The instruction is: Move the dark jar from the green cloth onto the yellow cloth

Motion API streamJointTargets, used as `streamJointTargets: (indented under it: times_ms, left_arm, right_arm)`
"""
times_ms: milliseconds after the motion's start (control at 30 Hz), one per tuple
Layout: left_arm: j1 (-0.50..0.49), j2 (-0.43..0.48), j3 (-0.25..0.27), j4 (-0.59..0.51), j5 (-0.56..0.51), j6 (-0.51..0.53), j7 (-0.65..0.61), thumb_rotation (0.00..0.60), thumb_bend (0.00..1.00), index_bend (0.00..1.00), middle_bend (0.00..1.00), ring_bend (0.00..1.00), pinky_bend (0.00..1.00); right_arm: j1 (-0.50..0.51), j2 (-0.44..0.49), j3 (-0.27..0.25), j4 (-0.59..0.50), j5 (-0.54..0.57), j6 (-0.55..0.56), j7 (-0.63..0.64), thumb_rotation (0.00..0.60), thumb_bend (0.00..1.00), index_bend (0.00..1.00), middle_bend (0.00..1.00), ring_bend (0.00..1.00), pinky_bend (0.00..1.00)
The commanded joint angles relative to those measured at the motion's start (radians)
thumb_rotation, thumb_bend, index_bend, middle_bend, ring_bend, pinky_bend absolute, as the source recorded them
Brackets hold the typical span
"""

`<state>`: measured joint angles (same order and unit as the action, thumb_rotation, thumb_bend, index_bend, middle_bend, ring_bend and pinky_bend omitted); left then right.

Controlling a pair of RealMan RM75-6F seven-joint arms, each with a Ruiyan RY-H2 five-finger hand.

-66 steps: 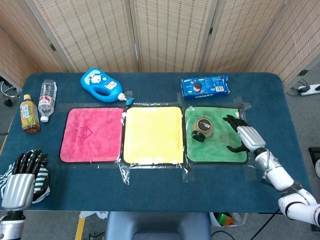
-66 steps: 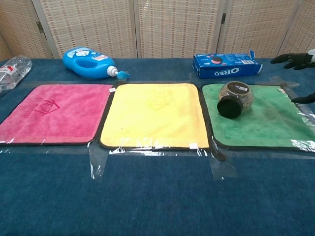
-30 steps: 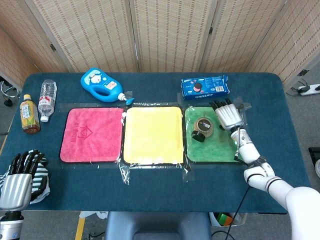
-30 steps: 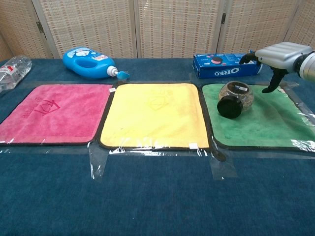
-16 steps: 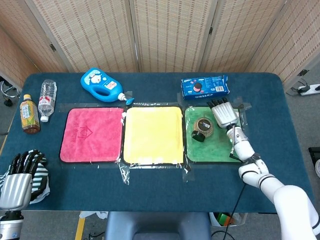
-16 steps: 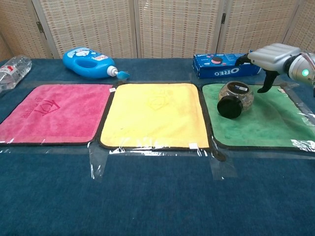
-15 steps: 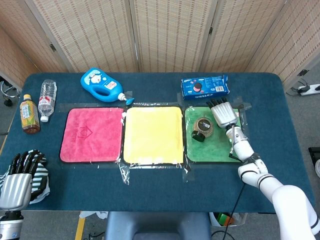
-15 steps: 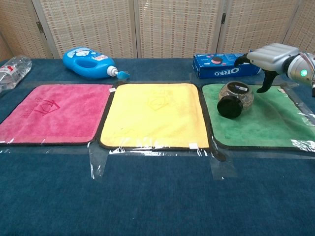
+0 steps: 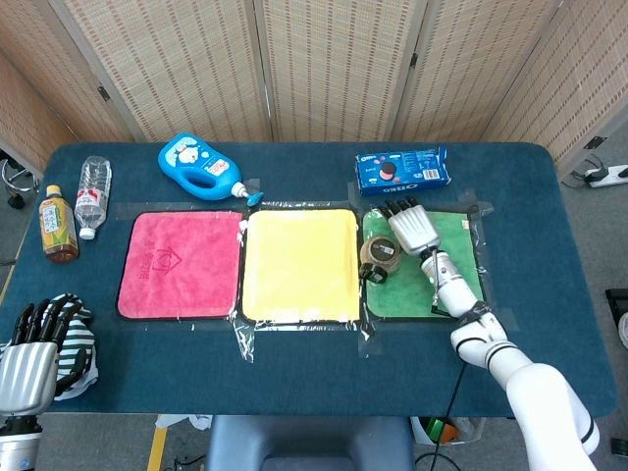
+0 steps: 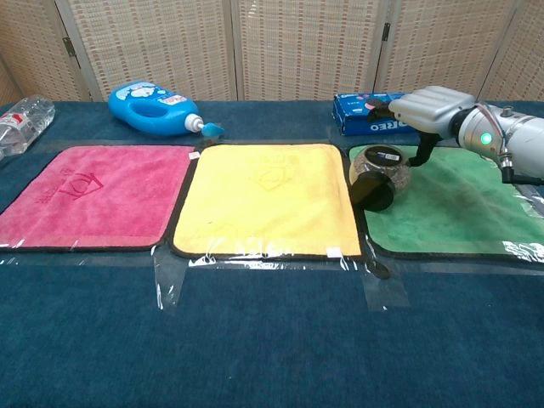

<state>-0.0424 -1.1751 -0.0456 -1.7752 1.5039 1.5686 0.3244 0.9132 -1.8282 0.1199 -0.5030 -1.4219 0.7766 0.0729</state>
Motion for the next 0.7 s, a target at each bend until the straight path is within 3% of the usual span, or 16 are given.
streamJointTargets:
  times_ms: [33,700]
  left_arm:
    - [0.002,0.001,0.000,0.002,0.001,0.003,-0.004,0.600,0.46,0.17,0.11,0.07,0.03]
    - [0.023,0.013,0.005,0.024,-0.001,0.022,-0.042,0.600,0.46,0.17,0.11,0.07,0.03]
  right_arm:
    - [0.008,-0.011,-0.003,-0.012,-0.009,0.009,0.012,0.600,0.21,0.15,0.17,0.19,0.14]
    - [0.069,-0.086,0.048,-0.136,0.013,0.028,-0.074,0.600,0.21,0.15,0.17,0.20,0.14]
